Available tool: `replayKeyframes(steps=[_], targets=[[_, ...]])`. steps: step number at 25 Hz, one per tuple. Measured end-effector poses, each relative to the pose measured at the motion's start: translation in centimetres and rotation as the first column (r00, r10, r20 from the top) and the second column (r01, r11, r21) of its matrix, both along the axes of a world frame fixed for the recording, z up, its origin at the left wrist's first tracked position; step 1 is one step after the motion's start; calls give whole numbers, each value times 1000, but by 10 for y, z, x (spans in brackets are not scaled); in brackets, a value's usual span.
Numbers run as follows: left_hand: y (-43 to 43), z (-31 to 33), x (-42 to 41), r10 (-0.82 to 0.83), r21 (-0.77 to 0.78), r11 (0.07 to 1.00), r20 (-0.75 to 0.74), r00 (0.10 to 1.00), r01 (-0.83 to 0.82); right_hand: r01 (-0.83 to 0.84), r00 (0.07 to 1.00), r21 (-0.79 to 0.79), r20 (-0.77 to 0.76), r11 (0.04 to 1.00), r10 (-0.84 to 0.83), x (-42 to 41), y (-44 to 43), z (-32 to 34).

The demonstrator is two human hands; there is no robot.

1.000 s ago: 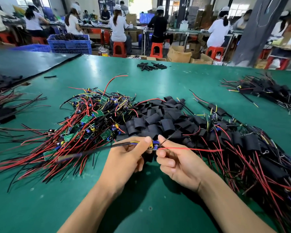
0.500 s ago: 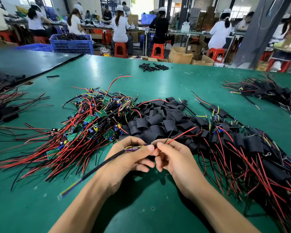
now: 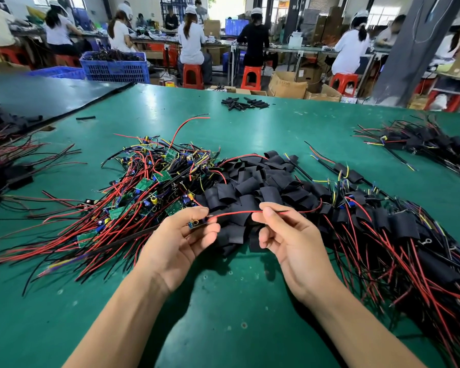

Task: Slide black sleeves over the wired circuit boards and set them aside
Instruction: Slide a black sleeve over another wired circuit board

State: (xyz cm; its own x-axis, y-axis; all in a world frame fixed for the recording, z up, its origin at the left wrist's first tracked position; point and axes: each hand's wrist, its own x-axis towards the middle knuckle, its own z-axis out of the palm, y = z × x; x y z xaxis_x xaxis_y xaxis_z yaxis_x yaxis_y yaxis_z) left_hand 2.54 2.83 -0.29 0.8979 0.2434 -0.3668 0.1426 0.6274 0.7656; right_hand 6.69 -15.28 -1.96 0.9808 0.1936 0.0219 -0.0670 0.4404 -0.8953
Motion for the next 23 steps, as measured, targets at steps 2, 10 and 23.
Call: replayKeyframes(steps=[2, 10, 23], targets=[[0, 0, 0, -10, -1, 1000, -12, 1000, 10, 1, 1000, 12, -14, 1000, 0, 1, -1, -1], [1, -3, 1, 84, 78, 993, 0, 996, -83, 89, 984, -380, 177, 921, -22, 2, -8, -7], [8, -3, 2, 200, -41, 979, 41, 979, -198, 708, 691, -703, 708, 60, 146, 10, -13, -23]])
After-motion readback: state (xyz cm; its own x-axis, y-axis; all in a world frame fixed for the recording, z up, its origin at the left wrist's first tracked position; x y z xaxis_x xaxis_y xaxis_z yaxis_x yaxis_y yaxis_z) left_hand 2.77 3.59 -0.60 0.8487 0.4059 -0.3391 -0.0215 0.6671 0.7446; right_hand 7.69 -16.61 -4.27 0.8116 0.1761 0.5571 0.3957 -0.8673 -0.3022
